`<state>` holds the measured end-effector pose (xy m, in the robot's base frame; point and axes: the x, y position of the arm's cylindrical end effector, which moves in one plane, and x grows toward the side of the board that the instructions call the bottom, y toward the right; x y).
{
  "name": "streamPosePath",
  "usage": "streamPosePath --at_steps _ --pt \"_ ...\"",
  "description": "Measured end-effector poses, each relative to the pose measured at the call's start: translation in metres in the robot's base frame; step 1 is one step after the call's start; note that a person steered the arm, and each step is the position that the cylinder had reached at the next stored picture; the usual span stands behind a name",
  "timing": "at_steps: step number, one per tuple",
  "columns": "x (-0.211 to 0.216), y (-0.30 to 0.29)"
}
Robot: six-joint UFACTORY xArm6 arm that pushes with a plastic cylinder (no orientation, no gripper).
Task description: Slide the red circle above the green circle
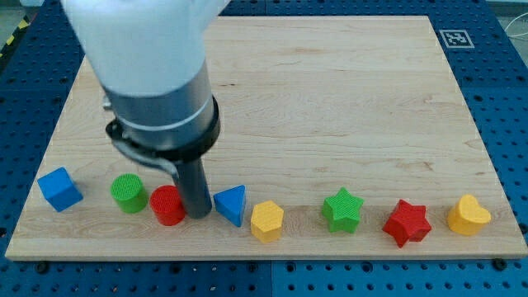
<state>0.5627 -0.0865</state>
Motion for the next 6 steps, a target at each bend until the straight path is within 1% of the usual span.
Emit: streamPosePath --at_steps 1,2,3,4,5,6 --pt "-0.034 -0.001" --pt "-0.051 -0.001" --pt "-0.040 0.004" --pt "-0.020 0.004" --pt "0.012 0.004" --pt "0.012 0.004"
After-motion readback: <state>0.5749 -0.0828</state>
